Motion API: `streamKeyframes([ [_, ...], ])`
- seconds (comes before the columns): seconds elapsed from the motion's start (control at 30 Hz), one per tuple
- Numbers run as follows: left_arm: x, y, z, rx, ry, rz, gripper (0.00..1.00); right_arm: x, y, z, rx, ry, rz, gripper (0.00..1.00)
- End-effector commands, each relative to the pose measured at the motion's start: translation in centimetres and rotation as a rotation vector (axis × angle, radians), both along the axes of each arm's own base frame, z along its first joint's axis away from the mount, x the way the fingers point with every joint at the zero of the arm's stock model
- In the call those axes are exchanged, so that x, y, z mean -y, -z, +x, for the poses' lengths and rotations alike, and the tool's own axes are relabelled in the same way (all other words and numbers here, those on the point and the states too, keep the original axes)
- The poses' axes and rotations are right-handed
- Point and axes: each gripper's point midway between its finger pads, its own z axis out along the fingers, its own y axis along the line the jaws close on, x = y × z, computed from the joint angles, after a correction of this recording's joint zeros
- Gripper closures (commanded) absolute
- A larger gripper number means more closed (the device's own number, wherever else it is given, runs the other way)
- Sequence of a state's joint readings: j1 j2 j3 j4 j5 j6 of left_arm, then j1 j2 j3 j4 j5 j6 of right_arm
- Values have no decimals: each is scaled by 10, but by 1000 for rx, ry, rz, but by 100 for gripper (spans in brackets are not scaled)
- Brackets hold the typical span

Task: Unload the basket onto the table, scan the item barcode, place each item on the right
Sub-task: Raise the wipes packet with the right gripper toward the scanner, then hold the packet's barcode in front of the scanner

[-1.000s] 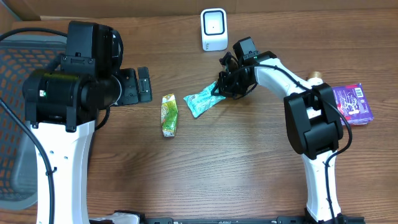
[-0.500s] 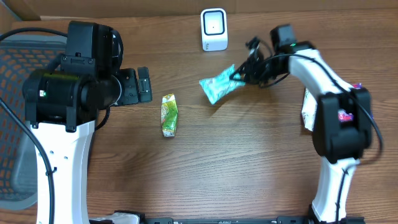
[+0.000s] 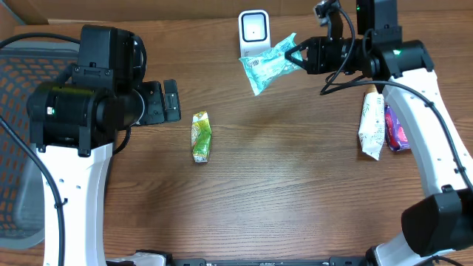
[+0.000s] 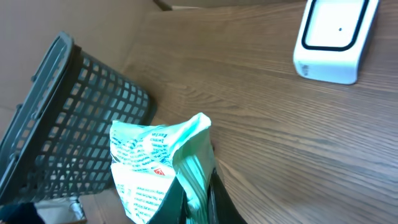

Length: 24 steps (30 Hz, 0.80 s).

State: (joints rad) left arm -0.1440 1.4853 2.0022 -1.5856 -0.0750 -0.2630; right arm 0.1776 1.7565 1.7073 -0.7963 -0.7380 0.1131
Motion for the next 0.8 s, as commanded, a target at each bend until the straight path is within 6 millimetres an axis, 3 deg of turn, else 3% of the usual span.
streamKeyframes([
  [0.0, 0, -1, 0, 6, -13, -6, 0, 4, -11, 2, 28, 39, -16, 96],
  [0.07, 0, -1, 0, 6, -13, -6, 1, 13, -5, 11, 38, 109, -76, 96],
  [0.17, 0, -2, 0, 6, -13, -6, 0, 42, 6, 40, 75, 363, -241, 96],
  [0.3, 0, -1, 0, 6, -13, -6, 0, 68, -5, 70, 259, 659, -488, 96],
  [0.4, 0, -1, 0, 6, -13, -6, 0, 61, -27, 84, 420, 773, -564, 96],
  [0.5, 0, -1, 0, 6, -13, -6, 0, 40, -42, 96, 601, 722, -686, 96],
  [0.77, 0, -1, 0, 6, -13, -6, 0, -1, -26, 131, 922, 418, -1046, 96],
])
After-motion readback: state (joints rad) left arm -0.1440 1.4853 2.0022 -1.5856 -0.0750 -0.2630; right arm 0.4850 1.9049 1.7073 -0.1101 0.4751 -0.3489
